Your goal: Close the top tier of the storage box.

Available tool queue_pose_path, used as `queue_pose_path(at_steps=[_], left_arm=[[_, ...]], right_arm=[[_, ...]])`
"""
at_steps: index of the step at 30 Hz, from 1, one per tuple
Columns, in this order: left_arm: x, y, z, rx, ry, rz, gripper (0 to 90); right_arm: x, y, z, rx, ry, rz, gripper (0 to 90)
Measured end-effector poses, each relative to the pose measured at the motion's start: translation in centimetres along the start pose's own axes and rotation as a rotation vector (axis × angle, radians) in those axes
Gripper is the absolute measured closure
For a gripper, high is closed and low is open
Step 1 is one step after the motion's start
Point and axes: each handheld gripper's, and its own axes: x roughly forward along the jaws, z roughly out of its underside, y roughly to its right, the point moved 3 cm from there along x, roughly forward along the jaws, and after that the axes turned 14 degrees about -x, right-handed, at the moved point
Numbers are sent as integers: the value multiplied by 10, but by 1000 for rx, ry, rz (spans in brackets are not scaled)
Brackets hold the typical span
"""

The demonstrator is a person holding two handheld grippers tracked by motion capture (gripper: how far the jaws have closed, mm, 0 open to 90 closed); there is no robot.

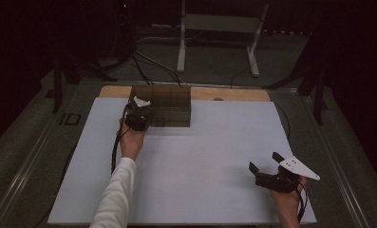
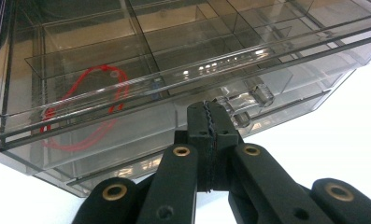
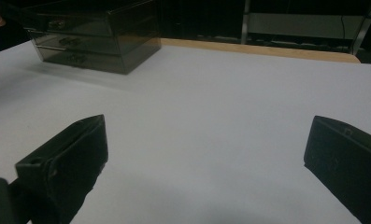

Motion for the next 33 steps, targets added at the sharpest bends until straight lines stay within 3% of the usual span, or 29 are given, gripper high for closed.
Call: queue_pose_path(at_steps=[10, 30, 33], left_arm=[[3, 0, -3, -9, 0, -11, 900], [-1, 1, -4, 14, 0, -18, 900], [-8, -1, -5, 23, 6, -7, 825]], right_arm=[[0, 0, 0, -1, -1, -1, 4], [0, 1, 0, 4, 1, 2, 4], [-1, 1, 0, 4, 2, 2, 4]])
